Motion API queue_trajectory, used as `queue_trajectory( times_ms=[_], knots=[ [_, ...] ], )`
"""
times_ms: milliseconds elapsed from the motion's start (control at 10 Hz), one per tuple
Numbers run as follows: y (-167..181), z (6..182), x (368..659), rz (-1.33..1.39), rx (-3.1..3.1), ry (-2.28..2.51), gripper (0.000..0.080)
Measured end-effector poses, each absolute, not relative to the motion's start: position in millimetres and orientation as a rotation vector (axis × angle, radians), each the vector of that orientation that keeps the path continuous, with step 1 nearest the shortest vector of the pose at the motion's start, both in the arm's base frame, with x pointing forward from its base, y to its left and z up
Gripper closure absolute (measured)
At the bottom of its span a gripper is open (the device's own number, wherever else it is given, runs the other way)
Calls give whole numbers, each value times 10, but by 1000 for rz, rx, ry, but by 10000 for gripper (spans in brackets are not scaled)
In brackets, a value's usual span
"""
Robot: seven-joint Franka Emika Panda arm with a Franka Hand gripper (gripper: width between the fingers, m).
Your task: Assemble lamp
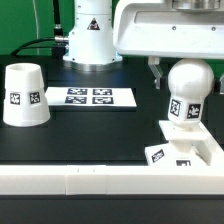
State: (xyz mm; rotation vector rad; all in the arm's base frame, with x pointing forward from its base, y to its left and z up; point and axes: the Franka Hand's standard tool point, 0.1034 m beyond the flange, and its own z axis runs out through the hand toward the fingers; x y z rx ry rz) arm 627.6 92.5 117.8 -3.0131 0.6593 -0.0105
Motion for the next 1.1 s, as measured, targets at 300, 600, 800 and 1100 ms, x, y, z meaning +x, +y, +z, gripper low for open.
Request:
queue_trajectory(
  times_ms=[300,600,800,1100],
  knots=[
    [883,1170,6287,32,-2823,1120,222],
    [859,1167,6289,53,-2715,1344,222],
    [873,1168,6287,53,-2715,1342,221],
    [920,1174,6281,36,-2819,1144,103]
  ],
)
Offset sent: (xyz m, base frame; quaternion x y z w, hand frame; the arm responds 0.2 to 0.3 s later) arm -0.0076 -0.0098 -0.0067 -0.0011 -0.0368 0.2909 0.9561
